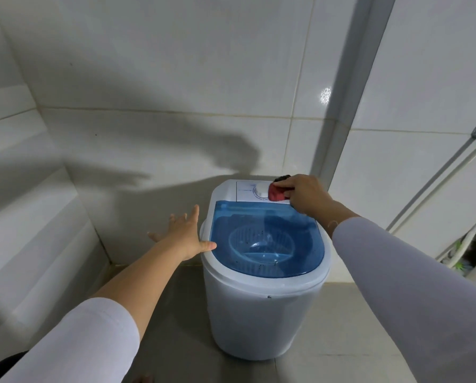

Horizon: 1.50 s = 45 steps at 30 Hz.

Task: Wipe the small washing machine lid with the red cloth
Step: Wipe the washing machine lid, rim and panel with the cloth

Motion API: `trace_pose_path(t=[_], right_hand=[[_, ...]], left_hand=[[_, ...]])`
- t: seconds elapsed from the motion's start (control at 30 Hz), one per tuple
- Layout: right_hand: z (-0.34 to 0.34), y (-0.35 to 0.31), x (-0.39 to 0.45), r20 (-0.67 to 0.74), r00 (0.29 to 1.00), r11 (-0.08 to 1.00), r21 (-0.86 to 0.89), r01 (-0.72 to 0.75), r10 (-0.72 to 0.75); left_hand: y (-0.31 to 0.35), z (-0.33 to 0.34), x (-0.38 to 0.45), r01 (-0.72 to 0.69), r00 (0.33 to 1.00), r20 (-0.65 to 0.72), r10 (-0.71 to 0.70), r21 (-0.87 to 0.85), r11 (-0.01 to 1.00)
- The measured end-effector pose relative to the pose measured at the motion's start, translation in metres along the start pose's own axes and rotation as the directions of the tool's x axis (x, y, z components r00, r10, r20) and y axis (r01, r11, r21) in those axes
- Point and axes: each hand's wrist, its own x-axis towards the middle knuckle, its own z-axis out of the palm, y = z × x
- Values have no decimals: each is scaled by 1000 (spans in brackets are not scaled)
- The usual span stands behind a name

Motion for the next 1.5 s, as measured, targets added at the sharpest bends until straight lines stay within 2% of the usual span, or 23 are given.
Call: trace_pose_path(t=[0.1,0.17,0.33,0.43,0.8,1.5], right_hand=[[8,-48,15,57,980,979,-56,195,-192],[18,-73,18,106,959,958,-90,274,-264],[48,-102,12,312,901,922,-146,358,-300],[57,-99,7,335,881,902,-155,402,-335],[54,-77,-1,280,908,938,-65,342,-311],[40,-4,-26,155,980,986,-95,141,-125]], left_hand=[[-2,2,-2,-11,1000,-21,10,-42,999],[-3,4,-3,-15,999,-30,13,-74,997],[-7,8,-3,-12,999,-34,7,-144,990],[-9,8,-2,-13,1000,-27,9,-155,988],[-8,10,-1,-5,1000,-27,1,-161,987],[-2,10,-6,24,998,-59,-29,-82,996]])
